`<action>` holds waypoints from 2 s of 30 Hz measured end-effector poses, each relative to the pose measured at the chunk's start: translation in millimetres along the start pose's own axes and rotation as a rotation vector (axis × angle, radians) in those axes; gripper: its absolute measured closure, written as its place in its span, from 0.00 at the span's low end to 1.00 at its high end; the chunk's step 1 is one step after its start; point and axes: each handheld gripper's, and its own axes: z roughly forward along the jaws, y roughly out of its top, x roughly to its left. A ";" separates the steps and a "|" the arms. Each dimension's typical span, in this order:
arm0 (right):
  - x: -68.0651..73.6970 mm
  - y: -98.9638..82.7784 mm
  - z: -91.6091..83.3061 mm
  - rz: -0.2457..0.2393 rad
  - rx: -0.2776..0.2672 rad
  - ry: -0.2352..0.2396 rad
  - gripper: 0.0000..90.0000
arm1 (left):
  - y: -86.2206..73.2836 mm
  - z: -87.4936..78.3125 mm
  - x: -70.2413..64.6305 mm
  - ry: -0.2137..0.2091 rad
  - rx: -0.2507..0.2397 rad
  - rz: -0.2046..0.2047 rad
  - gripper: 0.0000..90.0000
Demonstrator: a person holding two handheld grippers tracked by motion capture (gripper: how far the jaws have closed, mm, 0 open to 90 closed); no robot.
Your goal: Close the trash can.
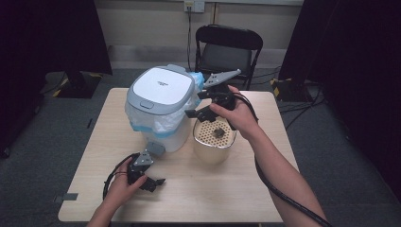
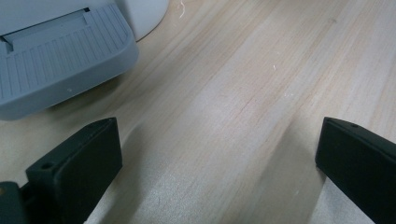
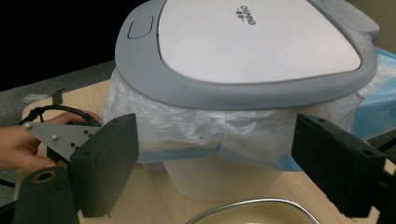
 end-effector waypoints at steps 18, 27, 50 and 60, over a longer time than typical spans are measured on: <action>13.3 -34.0 6.2 0.003 0.027 0.039 0.16 | -0.1 0.3 -0.1 0.003 -0.003 -0.001 0.00; 15.3 -50.1 5.7 0.014 0.033 0.037 0.16 | -0.2 0.3 -0.2 0.003 -0.003 -0.001 0.00; 24.2 -87.2 -2.0 0.024 0.061 0.051 0.16 | -0.2 0.1 -0.7 0.006 0.001 -0.005 0.00; 24.8 -103.2 -3.1 0.034 0.067 0.067 0.16 | -0.2 -0.2 -0.3 0.007 0.006 0.000 0.00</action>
